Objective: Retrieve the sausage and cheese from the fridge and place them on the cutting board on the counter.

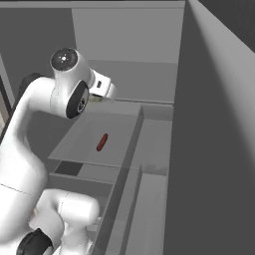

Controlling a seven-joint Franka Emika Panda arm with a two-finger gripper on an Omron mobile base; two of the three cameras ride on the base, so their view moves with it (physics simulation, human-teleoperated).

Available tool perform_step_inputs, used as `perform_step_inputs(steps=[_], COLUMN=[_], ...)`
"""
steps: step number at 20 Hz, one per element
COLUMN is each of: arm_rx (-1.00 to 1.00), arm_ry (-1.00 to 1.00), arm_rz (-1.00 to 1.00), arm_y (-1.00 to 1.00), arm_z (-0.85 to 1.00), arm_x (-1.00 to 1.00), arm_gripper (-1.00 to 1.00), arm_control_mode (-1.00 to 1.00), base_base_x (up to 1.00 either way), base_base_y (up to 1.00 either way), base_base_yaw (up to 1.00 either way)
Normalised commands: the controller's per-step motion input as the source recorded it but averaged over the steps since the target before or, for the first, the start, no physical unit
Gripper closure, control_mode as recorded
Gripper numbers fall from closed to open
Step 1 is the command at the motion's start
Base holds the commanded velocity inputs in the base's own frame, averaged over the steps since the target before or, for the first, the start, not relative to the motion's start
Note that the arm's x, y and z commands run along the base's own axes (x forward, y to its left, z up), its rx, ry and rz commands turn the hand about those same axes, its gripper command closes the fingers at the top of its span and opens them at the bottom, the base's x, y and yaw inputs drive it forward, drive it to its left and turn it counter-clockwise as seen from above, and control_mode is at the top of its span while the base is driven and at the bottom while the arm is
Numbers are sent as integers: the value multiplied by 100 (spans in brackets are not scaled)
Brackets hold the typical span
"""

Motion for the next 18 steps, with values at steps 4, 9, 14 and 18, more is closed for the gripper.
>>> perform_step_inputs(steps=[4, 9, 14, 18], arm_rx=[-6, -8, -5, -1], arm_ry=[-2, -5, -5, -5], arm_rz=[0, 0, 0, 0], arm_y=[31, 42, 24, 4], arm_z=[24, 13, 3, 16], arm_x=[-100, -100, -84, -51], arm_gripper=[100, 100, 100, 100], arm_control_mode=[-100, -100, -100, -100], base_base_x=[0, 0, 0, 0], base_base_y=[0, 0, 0, 0], base_base_yaw=[0, 0, 0, 0])
